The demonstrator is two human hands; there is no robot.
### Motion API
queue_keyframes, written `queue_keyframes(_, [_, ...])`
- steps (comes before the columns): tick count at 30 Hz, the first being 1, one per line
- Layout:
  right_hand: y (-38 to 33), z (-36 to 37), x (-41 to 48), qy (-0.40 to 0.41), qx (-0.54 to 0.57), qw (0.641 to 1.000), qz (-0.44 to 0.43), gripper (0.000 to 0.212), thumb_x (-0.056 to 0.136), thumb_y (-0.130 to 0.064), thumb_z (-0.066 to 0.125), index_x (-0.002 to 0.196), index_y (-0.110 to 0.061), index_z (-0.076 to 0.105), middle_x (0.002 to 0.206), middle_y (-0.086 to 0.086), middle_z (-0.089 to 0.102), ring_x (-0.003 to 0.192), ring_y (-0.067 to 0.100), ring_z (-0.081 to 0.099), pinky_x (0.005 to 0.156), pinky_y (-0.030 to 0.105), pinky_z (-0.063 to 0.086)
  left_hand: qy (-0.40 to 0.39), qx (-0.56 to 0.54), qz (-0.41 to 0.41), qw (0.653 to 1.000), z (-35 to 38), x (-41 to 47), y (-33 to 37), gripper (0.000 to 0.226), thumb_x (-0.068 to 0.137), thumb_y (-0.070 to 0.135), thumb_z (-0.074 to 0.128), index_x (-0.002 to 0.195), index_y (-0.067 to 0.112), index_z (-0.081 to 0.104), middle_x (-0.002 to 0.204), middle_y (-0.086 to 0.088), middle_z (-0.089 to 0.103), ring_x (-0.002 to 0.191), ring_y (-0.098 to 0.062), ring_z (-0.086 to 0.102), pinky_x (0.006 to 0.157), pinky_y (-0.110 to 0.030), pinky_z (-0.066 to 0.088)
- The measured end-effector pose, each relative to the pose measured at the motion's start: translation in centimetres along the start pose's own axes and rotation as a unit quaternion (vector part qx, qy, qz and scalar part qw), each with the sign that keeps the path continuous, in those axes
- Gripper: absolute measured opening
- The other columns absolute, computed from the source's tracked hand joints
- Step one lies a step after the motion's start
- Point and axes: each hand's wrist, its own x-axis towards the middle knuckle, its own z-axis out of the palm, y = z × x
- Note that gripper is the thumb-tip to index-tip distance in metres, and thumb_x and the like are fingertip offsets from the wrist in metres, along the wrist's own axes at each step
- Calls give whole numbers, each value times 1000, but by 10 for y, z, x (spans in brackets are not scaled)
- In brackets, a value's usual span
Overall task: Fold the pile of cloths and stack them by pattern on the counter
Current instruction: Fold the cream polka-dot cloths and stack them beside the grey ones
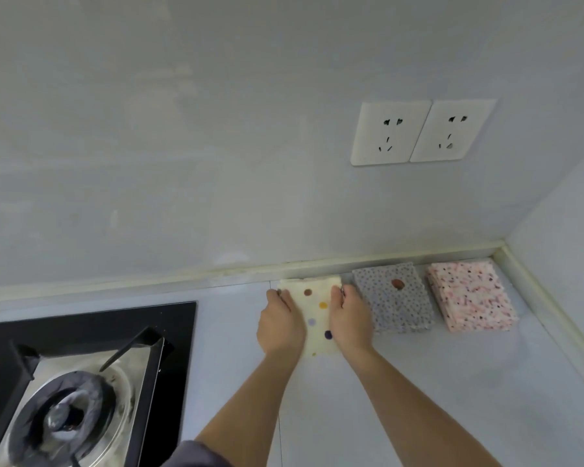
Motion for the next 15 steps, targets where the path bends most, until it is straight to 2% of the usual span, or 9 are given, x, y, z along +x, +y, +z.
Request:
queue_keyframes(2, [0,9,15,20,-41,999,-14,31,104,-31,34,96,-8,52,79,11,62,74,29,59,58,31,35,15,41,27,999,12,20,1,33,103,35,20,97,12,44,72,-1,54,71,-27,56,63,-34,42])
queue_keyframes(4, [2,17,29,23,-158,986,-51,33,105,-31,30,107,-6,52,85,11,68,79,29,66,56,30,38,15,96,46,994,22,35,-3,33,103,34,19,98,13,44,72,-1,55,69,-27,55,62,-33,41])
queue_keyframes(6, [2,23,39,-13,-284,956,-77,30,105,-25,30,119,-8,50,94,9,71,86,25,69,59,30,43,4,154,63,986,29,44,-9,33,103,33,20,99,12,45,72,0,55,68,-26,55,60,-32,39])
queue_keyframes(7, [1,25,42,-36,-313,945,-83,29,104,-20,31,126,-8,47,98,8,70,88,25,69,60,30,43,2,178,72,981,30,47,-11,31,103,32,20,100,12,45,70,0,54,67,-26,55,59,-32,38])
queue_keyframes(9, [-1,29,47,-59,-331,937,-92,36,100,-11,34,135,-6,37,100,10,68,88,27,69,59,31,40,6,197,88,976,33,53,-12,25,101,30,24,102,14,42,69,0,56,65,-27,56,57,-31,37])
queue_keyframes(10, [-3,29,48,-37,-331,937,-108,39,96,-7,38,135,-5,36,100,11,67,85,28,68,57,31,39,16,188,95,977,34,56,-13,21,100,30,27,103,15,41,72,0,58,65,-26,56,56,-31,37])
queue_keyframes(12, [-4,26,48,33,-319,933,-165,46,81,1,55,125,-3,48,95,15,63,77,32,66,52,32,41,50,148,132,979,31,57,-17,19,97,30,35,109,16,42,91,0,61,74,-25,58,58,-31,39])
queue_keyframes(13, [-2,25,47,63,-318,924,-205,48,73,3,59,120,-3,55,96,16,62,78,32,65,54,34,47,77,140,180,971,29,57,-22,24,96,30,38,113,15,46,102,0,60,83,-24,59,62,-32,41])
queue_keyframes(15, [7,26,44,78,-297,905,-296,47,72,0,49,117,-3,62,109,15,64,96,33,65,74,40,55,90,167,299,935,25,54,-34,36,95,31,35,119,13,53,117,-1,59,102,-22,59,75,-35,43])
